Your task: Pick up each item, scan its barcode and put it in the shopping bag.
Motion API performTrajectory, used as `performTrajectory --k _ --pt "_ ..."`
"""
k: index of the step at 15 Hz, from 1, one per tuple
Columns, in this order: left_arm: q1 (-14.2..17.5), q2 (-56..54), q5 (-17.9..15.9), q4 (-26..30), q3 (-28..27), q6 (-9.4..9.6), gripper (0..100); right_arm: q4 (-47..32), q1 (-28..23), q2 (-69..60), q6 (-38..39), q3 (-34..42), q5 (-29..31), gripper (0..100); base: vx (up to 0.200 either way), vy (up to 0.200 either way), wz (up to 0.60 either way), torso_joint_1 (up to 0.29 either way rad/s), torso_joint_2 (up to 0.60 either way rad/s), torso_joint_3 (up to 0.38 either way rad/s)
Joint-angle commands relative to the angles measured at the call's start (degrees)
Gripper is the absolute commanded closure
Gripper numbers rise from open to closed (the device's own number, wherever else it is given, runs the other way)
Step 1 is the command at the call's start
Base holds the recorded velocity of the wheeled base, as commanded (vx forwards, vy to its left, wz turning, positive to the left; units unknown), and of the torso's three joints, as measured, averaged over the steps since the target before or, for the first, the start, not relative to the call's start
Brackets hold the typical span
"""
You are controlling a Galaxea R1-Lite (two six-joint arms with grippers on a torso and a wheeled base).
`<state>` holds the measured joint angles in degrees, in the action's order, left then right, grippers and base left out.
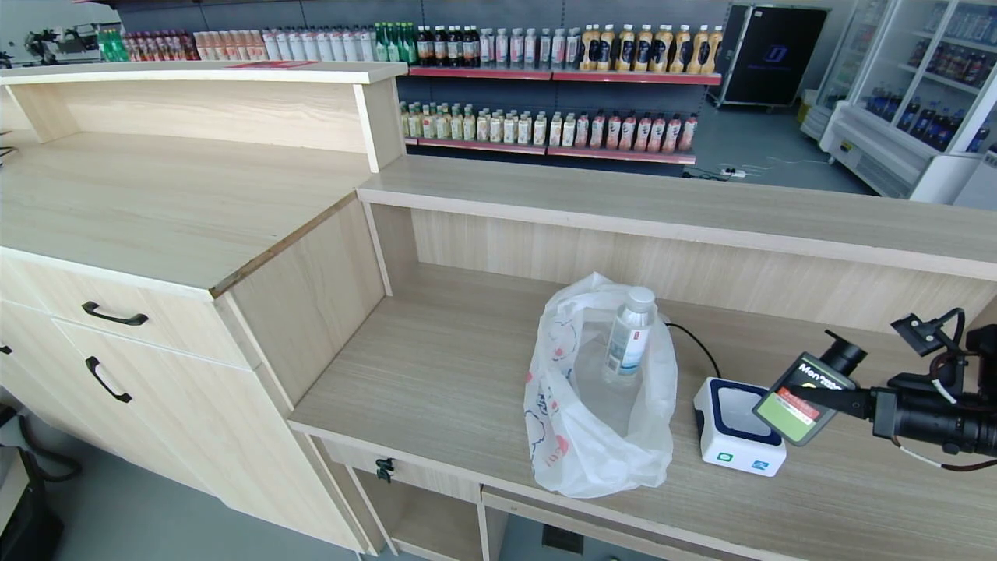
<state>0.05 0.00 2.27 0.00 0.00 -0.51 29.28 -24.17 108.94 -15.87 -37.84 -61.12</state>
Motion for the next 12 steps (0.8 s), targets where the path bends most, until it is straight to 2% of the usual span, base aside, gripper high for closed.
performTrajectory --k 1,5,12 --pt "0.0 0.0 0.0 0.0 0.0 -0.02 0 0.1 0.8 0.8 0.0 -0.3 0.0 100 0.0 0.0 0.0 0.0 0.0 0.0" --pt "0.0 0.0 0.0 0.0 0.0 -0.02 0 0.2 3.3 2.2 0.0 -1.8 0.0 100 0.0 0.0 0.0 0.0 0.0 0.0" --pt "0.0 0.0 0.0 0.0 0.0 -0.02 0 1.3 4.8 4.0 0.2 -3.6 0.0 100 0.0 0.0 0.0 0.0 0.0 0.0"
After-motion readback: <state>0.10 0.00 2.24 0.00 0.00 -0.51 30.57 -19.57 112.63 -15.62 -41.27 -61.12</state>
